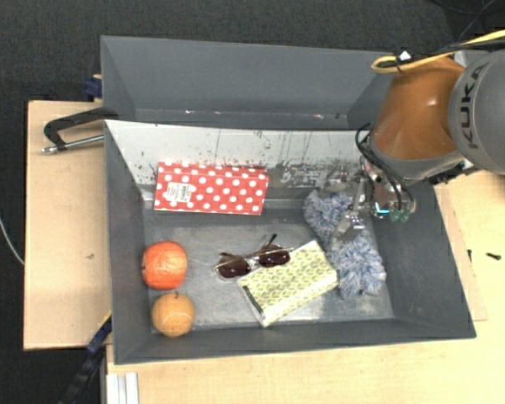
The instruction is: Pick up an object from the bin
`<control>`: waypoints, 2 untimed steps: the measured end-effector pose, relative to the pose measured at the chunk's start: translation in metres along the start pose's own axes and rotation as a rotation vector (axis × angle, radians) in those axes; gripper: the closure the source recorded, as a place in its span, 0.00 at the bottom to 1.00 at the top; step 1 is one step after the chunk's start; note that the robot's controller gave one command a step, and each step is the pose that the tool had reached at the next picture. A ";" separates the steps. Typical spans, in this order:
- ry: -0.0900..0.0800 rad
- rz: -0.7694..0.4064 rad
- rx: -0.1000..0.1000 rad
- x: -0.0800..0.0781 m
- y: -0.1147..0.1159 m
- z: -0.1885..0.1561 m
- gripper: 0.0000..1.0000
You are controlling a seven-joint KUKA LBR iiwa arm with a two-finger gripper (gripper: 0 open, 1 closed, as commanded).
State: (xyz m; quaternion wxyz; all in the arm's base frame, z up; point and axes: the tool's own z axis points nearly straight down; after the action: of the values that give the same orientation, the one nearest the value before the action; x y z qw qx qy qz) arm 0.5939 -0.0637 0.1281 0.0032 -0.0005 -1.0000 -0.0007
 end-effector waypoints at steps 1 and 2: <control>-0.008 -0.001 0.001 -0.002 0.000 -0.005 0.00; -0.006 0.195 -0.001 -0.003 -0.006 0.009 0.00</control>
Offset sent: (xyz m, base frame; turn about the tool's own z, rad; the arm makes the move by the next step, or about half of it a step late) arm 0.0028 -0.0037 -0.0111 0.2083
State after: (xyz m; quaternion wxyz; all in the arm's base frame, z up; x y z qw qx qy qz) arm 0.5968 -0.0693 0.1195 0.0002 -0.0977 -0.9952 -0.0011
